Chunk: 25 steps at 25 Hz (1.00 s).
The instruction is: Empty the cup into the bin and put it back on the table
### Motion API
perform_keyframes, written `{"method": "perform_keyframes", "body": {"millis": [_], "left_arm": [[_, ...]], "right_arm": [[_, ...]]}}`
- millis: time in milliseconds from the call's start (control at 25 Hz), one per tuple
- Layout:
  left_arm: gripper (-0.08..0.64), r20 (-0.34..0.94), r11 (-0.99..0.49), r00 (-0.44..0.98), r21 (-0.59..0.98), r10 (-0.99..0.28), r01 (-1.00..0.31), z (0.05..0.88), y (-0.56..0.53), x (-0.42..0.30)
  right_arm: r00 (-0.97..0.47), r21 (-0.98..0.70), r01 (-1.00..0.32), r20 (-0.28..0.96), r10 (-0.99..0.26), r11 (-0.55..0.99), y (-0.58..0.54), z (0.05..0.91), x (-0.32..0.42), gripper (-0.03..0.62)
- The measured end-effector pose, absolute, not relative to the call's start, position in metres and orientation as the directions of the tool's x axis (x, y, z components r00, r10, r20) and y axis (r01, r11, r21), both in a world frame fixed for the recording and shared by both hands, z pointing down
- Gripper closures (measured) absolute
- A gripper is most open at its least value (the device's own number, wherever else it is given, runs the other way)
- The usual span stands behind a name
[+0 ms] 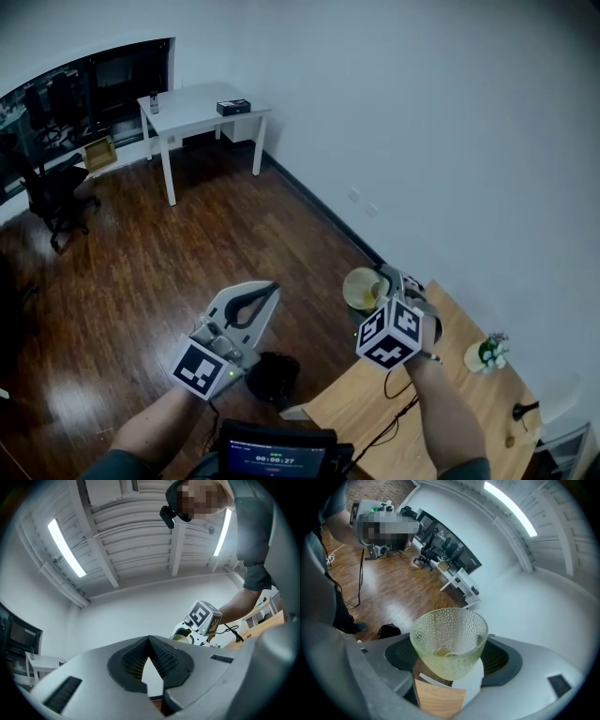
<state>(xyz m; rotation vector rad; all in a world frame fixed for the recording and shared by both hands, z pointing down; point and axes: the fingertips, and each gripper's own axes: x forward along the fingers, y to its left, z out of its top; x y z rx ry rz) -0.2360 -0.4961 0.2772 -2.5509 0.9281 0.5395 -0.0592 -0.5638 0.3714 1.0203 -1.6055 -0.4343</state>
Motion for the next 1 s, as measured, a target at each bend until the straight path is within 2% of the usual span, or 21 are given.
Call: {"method": "perform_keyframes", "body": {"millis": [1000], "left_arm": [[0.569,-0.416,-0.679,0.689,-0.201,-0.593,-0.706,0.289,-0.499,-0.242]], "right_arm": [[0.072,0.798,-0.158,0.596,-0.799,0.581,-0.579,0.386,-0.062,0.202]]}}
